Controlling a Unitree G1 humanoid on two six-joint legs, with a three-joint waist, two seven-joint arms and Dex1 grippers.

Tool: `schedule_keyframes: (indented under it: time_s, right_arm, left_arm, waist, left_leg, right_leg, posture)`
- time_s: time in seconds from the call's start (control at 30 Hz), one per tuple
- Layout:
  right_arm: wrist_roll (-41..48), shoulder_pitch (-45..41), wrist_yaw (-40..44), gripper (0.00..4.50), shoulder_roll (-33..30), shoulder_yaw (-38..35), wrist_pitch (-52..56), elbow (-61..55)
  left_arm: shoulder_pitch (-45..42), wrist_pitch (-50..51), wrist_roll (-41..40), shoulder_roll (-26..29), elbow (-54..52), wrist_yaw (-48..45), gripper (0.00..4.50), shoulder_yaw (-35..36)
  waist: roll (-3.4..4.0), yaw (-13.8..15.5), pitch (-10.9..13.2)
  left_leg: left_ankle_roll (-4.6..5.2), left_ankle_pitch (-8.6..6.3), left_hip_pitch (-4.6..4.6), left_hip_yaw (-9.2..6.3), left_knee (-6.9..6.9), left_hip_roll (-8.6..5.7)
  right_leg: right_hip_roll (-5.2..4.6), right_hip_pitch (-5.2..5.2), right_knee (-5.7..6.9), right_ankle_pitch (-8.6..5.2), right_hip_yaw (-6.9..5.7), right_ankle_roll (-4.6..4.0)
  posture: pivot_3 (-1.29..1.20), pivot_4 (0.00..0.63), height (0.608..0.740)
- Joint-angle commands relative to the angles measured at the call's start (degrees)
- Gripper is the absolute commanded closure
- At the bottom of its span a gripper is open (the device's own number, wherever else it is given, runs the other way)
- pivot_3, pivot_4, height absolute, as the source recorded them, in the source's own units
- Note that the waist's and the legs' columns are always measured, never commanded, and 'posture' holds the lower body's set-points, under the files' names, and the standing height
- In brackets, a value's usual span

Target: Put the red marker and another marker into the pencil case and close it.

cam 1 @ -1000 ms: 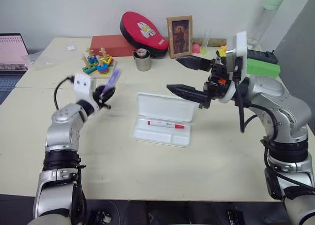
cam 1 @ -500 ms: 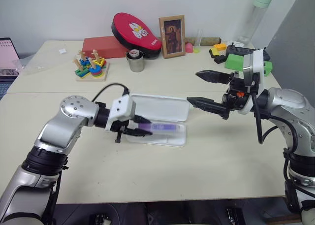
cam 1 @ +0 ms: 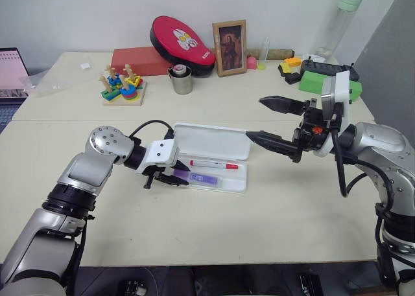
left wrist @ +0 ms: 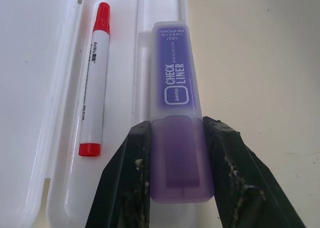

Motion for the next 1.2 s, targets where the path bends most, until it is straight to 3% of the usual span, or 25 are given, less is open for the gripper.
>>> schedule_keyframes:
  time_s: [0.03,0.07,0.13,0.37,0.47,0.57,0.7,0.83,1.03,1.2]
  right_arm:
    - [1.00,-0.10,-0.22,0.00,-0.37,-1.24,-0.61,-1.68]
    - [0.95,-0.12,-0.20,0.00,-0.35,-1.15,-0.64,-1.64]
    - [0.86,-0.19,-0.10,0.00,-0.32,-1.04,-0.71,-1.46]
    - [-0.61,0.04,-0.23,0.00,-0.29,0.08,-0.67,0.31]
    - [-5.40,-0.26,-4.79,0.00,0.00,2.19,1.18,5.27]
    - [-11.80,-1.98,-12.63,0.00,2.32,3.94,2.46,12.50]
    - [-19.88,-4.62,-23.81,0.00,7.45,5.27,4.37,22.12]
    - [-22.74,-5.64,-28.72,0.00,13.67,4.71,2.83,27.18]
    - [-25.87,-7.84,-34.09,0.00,22.02,4.69,3.31,33.45]
    - [-28.77,-8.96,-36.50,0.00,25.50,5.56,3.03,37.86]
  left_arm:
    - [-0.52,0.08,0.92,-0.26,-0.42,0.70,3.30,0.64]
    - [-0.51,0.10,1.04,-0.32,-0.32,0.78,3.30,0.71]
    - [-0.43,0.09,1.05,-0.42,-0.33,0.65,2.60,0.90]
    - [0.02,1.84,-0.73,-1.52,-2.53,1.55,1.17,2.19]
    - [-0.70,6.38,-5.47,-4.78,-5.97,5.12,0.61,5.78]
    - [-2.16,16.45,-14.71,-11.48,-11.78,13.92,0.02,12.56]
    - [-3.53,22.49,-18.25,-18.47,-16.78,26.98,0.02,18.28]
    - [-2.62,26.26,-20.26,-22.25,-19.37,35.49,0.02,21.04]
    - [-0.26,28.98,-22.96,-23.45,-21.71,39.71,0.02,22.58]
    - [0.17,28.93,-23.07,-22.71,-21.60,40.57,0.02,22.72]
  waist:
    - [0.00,0.00,0.00]
    - [0.00,0.00,0.00]
    - [0.00,0.00,0.00]
    - [0.00,-0.01,0.00]
    - [0.00,-0.01,0.00]
    - [-0.02,0.18,0.00]
    - [-0.02,0.05,0.00]
    - [-0.01,-0.43,-0.01]
    - [-0.01,-0.49,-0.01]
    - [-0.01,-0.39,-0.01]
  left_leg:
    - [0.00,0.00,0.00,0.00,0.00,0.00]
    - [0.00,0.00,0.00,0.00,0.00,0.00]
    - [0.00,0.00,0.00,0.00,0.00,0.00]
    - [0.00,0.00,0.00,0.00,0.00,0.00]
    - [0.00,0.00,0.00,0.00,0.01,0.00]
    - [0.00,0.00,-0.01,-0.01,0.09,-0.01]
    - [0.00,0.01,-0.01,-0.03,0.13,-0.02]
    - [0.00,0.01,0.04,-0.02,0.08,-0.02]
    - [-0.01,0.01,0.03,-0.03,0.05,-0.03]
    - [-0.02,0.01,0.04,-0.03,0.07,-0.04]
  right_leg:
    - [0.00,0.00,0.00,0.00,0.00,0.00]
    - [0.00,0.00,0.00,0.00,0.00,0.00]
    - [0.00,0.00,0.00,0.00,0.00,0.00]
    - [0.00,0.00,0.01,0.00,0.00,0.00]
    - [0.00,0.01,0.01,0.00,0.00,0.00]
    - [-0.01,0.03,0.03,0.01,-0.01,0.01]
    - [-0.01,0.04,0.05,0.04,0.00,0.05]
    - [0.00,0.04,0.11,0.04,0.02,0.04]
    - [-0.01,0.02,0.15,0.05,-0.01,0.03]
    - [-0.02,0.03,0.20,0.05,-0.01,0.03]
  posture:
    - [0.00,0.150,0.740]
    - [0.00,0.150,0.740]
    - [0.00,0.150,0.740]
    - [0.00,0.150,0.740]
    - [0.00,0.150,0.740]
    - [0.00,0.150,0.740]
    - [0.00,0.150,0.740]
    - [0.00,0.150,0.740]
    - [0.00,0.150,0.740]
    - [0.00,0.150,0.740]
